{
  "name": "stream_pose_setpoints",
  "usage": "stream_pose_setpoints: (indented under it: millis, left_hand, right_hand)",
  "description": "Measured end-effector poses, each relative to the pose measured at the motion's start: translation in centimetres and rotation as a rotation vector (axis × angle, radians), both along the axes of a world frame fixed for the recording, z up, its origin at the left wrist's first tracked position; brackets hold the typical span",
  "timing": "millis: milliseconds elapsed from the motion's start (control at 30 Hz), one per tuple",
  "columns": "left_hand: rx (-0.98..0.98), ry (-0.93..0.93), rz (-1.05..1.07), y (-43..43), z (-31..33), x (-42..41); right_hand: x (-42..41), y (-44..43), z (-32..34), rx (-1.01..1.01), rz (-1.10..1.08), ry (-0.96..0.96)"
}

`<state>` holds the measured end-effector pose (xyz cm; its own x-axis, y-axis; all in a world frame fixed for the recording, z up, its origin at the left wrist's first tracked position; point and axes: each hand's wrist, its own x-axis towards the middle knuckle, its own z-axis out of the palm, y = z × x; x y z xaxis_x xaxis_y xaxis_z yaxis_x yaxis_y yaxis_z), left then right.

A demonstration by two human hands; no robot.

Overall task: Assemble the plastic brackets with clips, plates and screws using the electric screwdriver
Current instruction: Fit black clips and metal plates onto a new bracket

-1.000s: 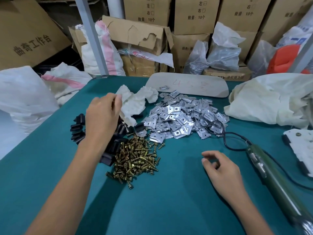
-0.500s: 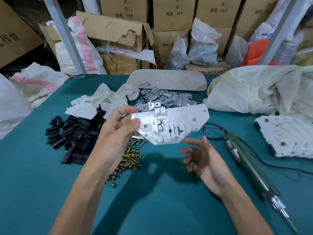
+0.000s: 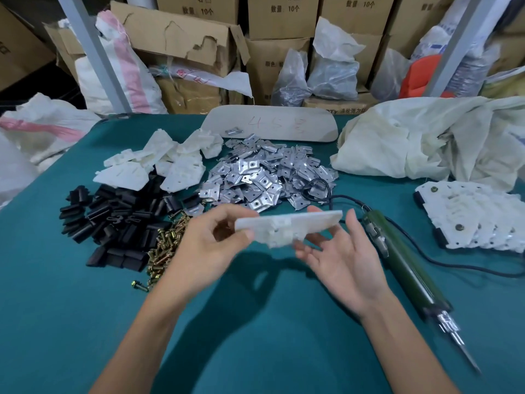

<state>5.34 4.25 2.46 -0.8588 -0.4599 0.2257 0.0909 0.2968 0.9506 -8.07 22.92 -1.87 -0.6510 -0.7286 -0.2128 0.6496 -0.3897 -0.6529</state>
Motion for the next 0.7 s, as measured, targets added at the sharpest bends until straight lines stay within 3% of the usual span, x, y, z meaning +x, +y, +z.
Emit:
stream_pose_setpoints:
  millis: [133, 200, 400, 567, 633, 700]
  left_hand:
    - [-0.698, 0.141, -0.095, 4.0, -2.1, 1.2]
    - [-0.857, 0.164, -0.138, 5.7, -3.6, 1.9]
    - [-0.836, 0.141, -0.143, 7.3, -5.7, 3.6]
    - [-0.725, 0.004, -0.151, 6.0, -5.5, 5.2]
    - [-0.727, -0.049, 0.005, 3.4, -5.1, 5.7]
    - [-0.711, -0.125, 0.168, -0.1, -4.6, 6.1]
  right_hand:
    - [0.3, -0.4, -0.2, 0.046, -0.075, 0.020]
    - [0.4, -0.4, -0.3, 0.107, -0.043, 0.097]
    - [0.6, -0.5, -1.4, 0.316, -0.010, 0.330]
    - [0.8, -0.7, -3.3, 1.009, -0.141, 1.154]
    - [0.8, -0.9, -3.8, 1.046, -0.145, 1.300]
    - [0.7, -0.8, -3.9, 1.034, -0.088, 1.294]
